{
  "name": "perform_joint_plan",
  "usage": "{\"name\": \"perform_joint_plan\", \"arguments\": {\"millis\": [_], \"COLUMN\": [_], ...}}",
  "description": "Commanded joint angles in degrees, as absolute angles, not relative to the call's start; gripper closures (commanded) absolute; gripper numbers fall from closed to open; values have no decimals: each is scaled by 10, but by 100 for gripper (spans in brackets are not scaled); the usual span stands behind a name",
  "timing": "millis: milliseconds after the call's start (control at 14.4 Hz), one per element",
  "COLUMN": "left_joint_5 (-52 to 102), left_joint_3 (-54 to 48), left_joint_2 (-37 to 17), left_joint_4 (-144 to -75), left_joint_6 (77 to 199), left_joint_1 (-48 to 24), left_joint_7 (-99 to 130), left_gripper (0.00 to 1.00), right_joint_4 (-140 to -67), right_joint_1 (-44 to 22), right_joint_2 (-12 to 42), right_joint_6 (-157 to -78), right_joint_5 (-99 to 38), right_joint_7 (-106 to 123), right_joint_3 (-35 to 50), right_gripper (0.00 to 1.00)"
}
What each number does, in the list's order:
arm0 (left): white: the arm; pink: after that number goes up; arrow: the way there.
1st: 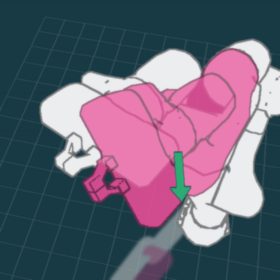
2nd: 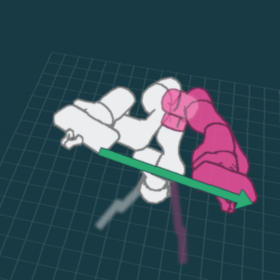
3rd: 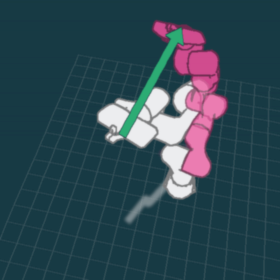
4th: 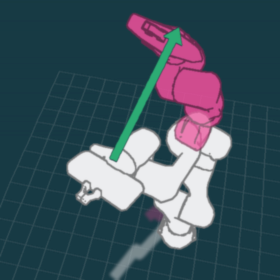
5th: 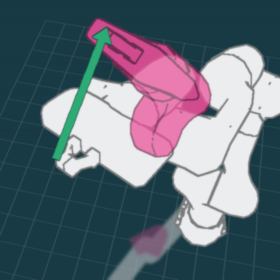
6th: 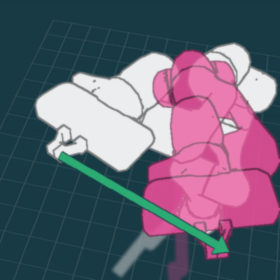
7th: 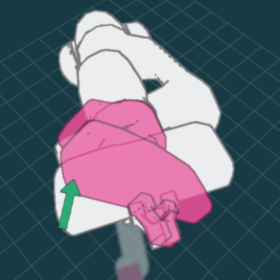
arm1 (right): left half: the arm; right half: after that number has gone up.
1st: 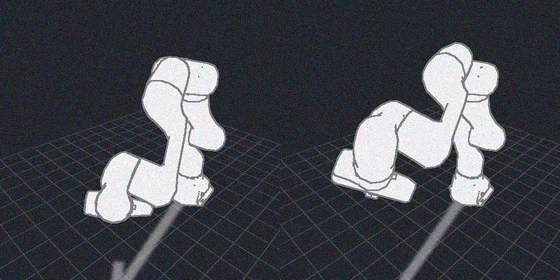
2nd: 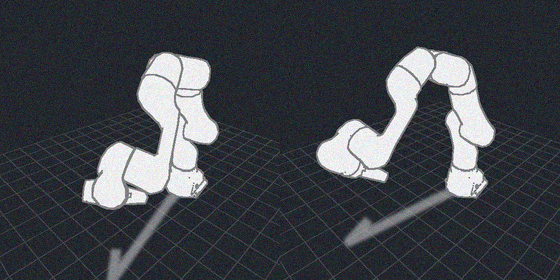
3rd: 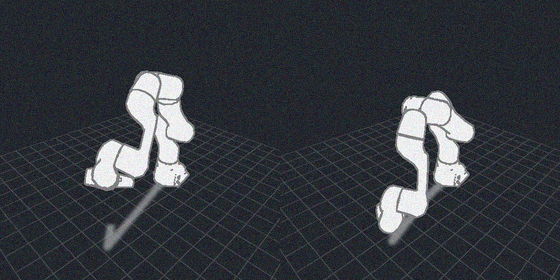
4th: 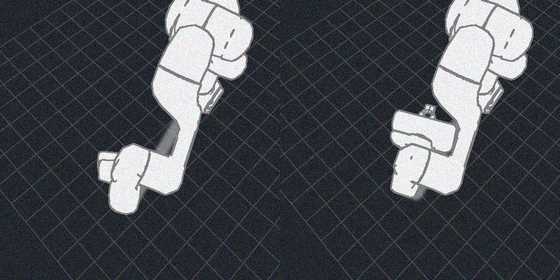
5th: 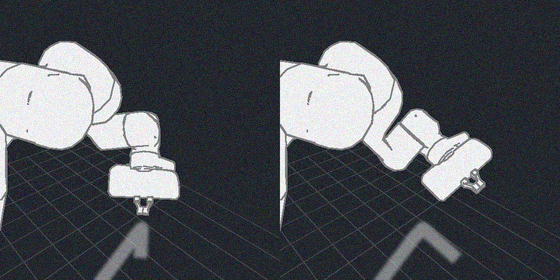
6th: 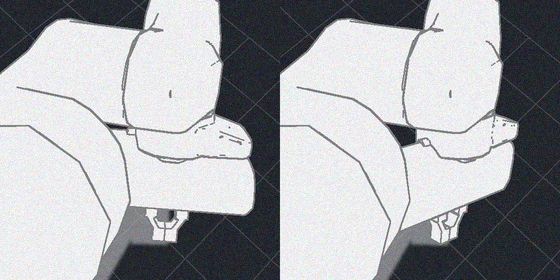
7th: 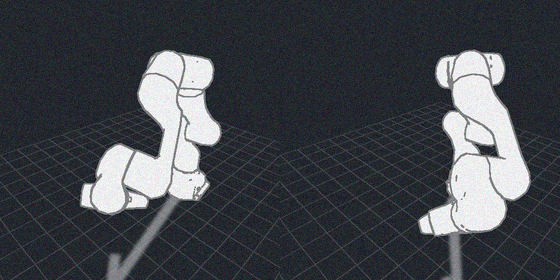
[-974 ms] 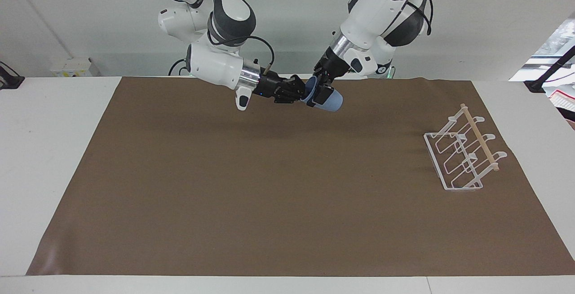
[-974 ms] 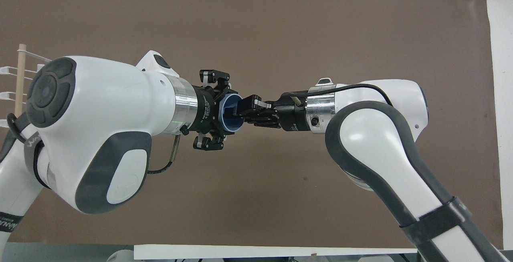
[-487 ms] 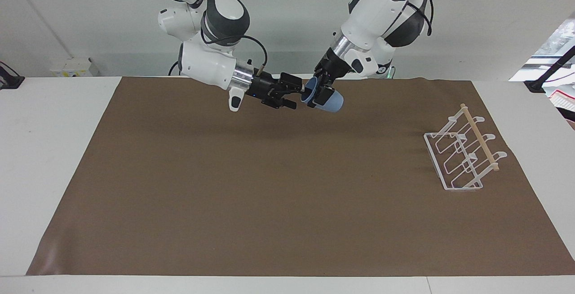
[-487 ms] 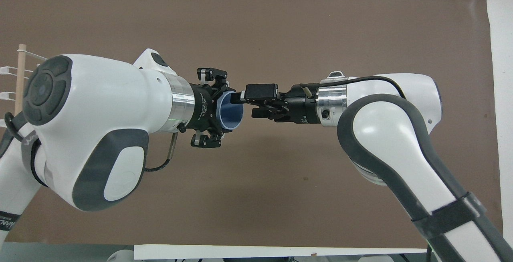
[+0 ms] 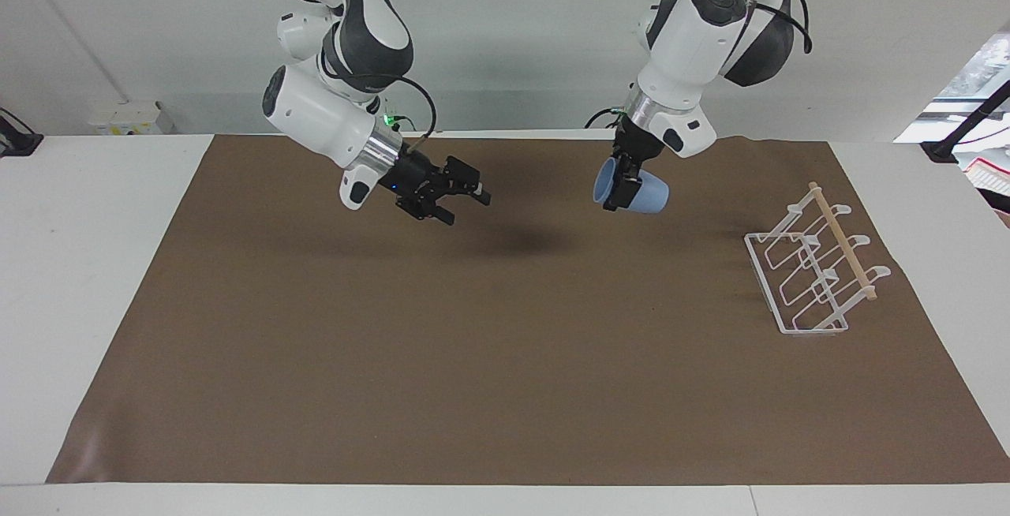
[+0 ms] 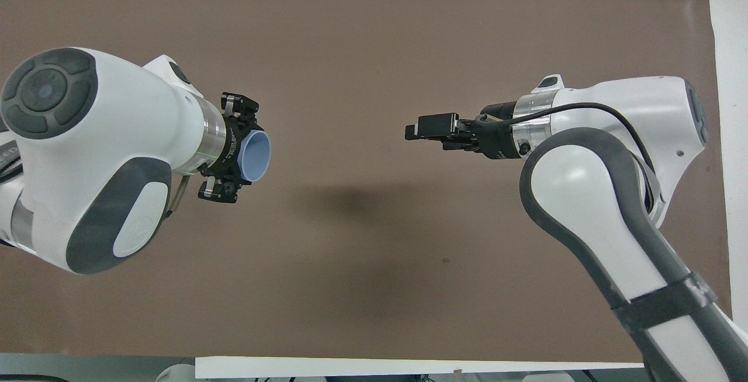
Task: Hang cup on cup holder
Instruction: 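Carry the cup with the left gripper toward the wire rack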
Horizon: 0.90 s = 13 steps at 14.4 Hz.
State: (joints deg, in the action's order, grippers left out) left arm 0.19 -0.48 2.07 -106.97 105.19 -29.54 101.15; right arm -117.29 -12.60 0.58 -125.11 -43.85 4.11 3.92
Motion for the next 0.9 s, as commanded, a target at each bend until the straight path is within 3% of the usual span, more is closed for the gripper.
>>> {"name": "perform_joint_plan", "arguments": {"millis": [0,139,417,835], "left_joint_5": [-142,-244,-389,-627], "left_joint_3": [-7,-7,-6,-6], "left_joint_2": [25,9,-31,-58], "left_joint_4": [-1095,-1128,-1129,-1158], "left_joint_6": [987,988,964,960], "left_joint_1": [-283,-276,-246,-223], "left_joint_7": [1005,1004,1007,1058], "left_gripper": [100,100,100,100], "right_joint_4": [-1161,-1124,-1029,-883], "right_joint_1": [-105,-71,-4,4], "right_joint_2": [4,8,17,4], "right_joint_6": [-1245,-1194,-1043,-854], "right_joint_5": [-304,-225,-78,29], "right_joint_7": [33,32,33,29], "right_joint_3": [44,44,43,41], "right_gripper": [1,1,1,1]}}
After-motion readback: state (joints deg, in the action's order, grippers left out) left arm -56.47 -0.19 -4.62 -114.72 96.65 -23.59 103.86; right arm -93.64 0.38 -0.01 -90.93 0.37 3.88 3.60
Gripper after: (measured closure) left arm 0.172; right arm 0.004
